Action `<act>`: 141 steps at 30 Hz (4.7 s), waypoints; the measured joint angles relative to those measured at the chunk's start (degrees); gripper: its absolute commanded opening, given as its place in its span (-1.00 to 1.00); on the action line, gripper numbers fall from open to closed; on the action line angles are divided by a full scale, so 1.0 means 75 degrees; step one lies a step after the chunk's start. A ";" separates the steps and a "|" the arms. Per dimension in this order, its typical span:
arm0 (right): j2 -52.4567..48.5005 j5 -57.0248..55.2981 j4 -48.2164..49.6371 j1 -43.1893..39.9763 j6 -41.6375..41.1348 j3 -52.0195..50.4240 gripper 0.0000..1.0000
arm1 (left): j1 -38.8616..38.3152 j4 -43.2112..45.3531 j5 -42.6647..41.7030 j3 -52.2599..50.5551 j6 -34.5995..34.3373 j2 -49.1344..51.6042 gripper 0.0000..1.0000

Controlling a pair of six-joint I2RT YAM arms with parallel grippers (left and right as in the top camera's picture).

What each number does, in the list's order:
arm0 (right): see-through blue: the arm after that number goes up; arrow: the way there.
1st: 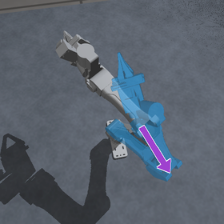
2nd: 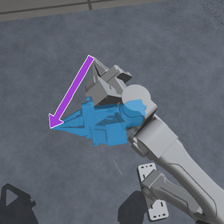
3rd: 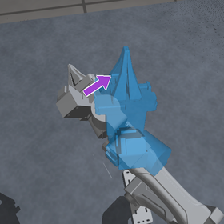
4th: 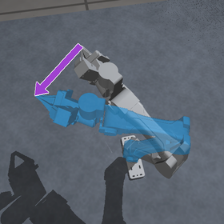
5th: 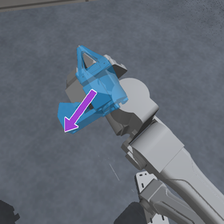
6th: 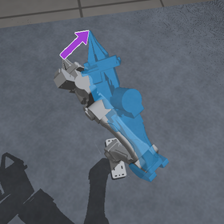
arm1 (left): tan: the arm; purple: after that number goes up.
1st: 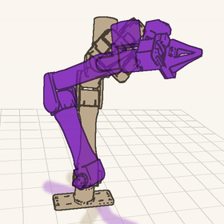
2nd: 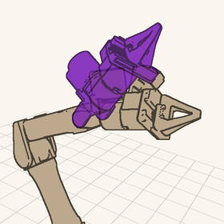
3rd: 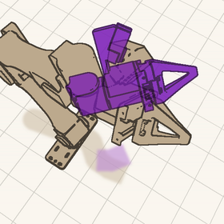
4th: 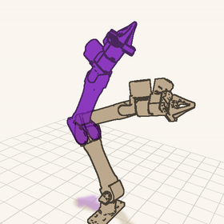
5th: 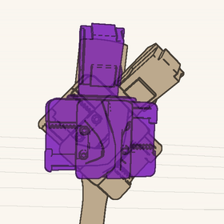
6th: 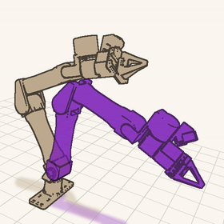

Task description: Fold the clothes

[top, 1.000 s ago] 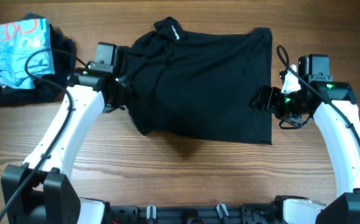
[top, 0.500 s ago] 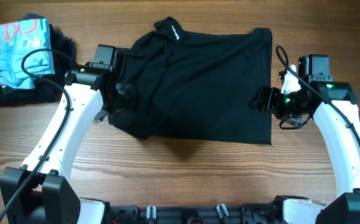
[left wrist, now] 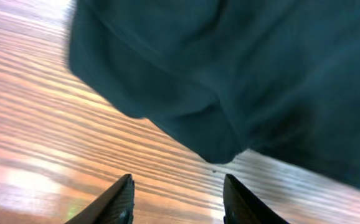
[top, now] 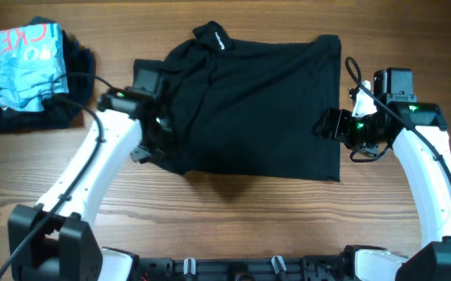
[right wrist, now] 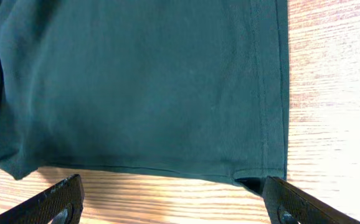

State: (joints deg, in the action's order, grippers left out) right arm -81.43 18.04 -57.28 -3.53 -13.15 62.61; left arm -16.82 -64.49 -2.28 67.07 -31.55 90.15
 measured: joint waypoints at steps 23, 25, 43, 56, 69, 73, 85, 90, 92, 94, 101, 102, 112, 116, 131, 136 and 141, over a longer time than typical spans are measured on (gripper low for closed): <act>0.0000 0.0000 0.0052 0.0000 0.0201 0.0000 0.87 | -0.1058 0.3130 0.0323 -0.2786 -0.1393 0.0006 0.13; 0.0000 0.0000 0.0050 0.0000 0.0201 0.0000 0.86 | -0.1058 0.3366 0.0446 -0.2786 -0.1472 0.0009 0.13; 0.0000 0.0000 0.0102 0.0000 0.0201 0.0000 0.86 | -0.1058 0.4269 0.1498 -0.2786 -0.1641 0.0297 -0.92; 0.0000 -0.0003 0.0096 0.0000 0.0227 0.0000 0.87 | -0.1058 0.0991 0.1486 -0.1163 -0.1326 0.0289 -0.52; -0.0073 0.0000 -0.0274 0.0000 0.0233 0.0000 0.87 | -0.1058 -0.1824 0.0017 0.0297 -0.0525 0.0236 0.21; -0.0175 -0.0003 -0.0568 0.0000 0.0256 0.0000 0.87 | -0.1058 -0.1766 -0.0178 0.0297 -0.0335 0.0236 0.24; -0.0216 0.0023 -0.0291 0.0178 0.0047 -0.1515 -0.91 | -0.1058 0.0402 -0.0102 0.0294 -0.0198 0.0236 0.19; -0.0239 0.0038 0.0029 0.0181 -0.0108 -0.1891 -0.91 | -0.0959 0.0985 -0.0082 0.0294 -0.0195 0.0236 0.15; -0.0239 0.0052 0.0236 0.0181 -0.0134 -0.1935 -0.91 | -0.0854 0.1134 -0.0079 0.0294 -0.0195 0.0236 0.15; -0.0239 0.0052 0.0516 0.0181 -0.0204 -0.2020 -0.91 | -0.0758 0.1271 -0.0035 0.0294 -0.0195 0.0236 0.16; -0.0239 0.0055 0.1341 0.0181 -0.0498 -0.2538 -0.91 | -0.0536 0.1690 0.0326 0.0294 -0.0195 0.0236 0.18; -0.0239 0.0055 0.1367 0.0181 -0.0504 -0.2579 -0.91 | -0.0516 0.1734 0.0347 0.0294 -0.0195 0.0236 0.19; -0.0796 0.0055 0.1547 0.0201 -0.0557 -0.2687 -0.91 | -0.0239 0.1929 0.0443 0.0294 -0.0195 0.0236 0.19; -0.1177 0.0052 0.1614 0.0201 -0.0557 -0.2687 -0.92 | -0.0189 0.1932 0.0443 0.0294 -0.0195 0.0236 0.20; -0.1381 -0.0090 0.1853 0.0055 -0.1329 -0.2678 -0.92 | -0.0189 0.1938 0.0554 0.0294 -0.0192 0.0236 0.25; -0.1381 -0.0093 0.1941 -0.0341 -0.1364 -0.2678 -0.92 | -0.0189 0.1996 0.0554 0.0294 -0.0192 0.0236 0.26; -0.1381 -0.0134 0.2060 -0.0833 -0.1367 -0.2669 -0.92 | -0.0189 0.2092 0.0554 0.0294 -0.0192 0.0236 0.28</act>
State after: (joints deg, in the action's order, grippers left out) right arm -91.79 17.04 -41.82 -9.78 -23.40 42.59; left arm -18.24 -48.80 1.87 69.28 -32.99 91.92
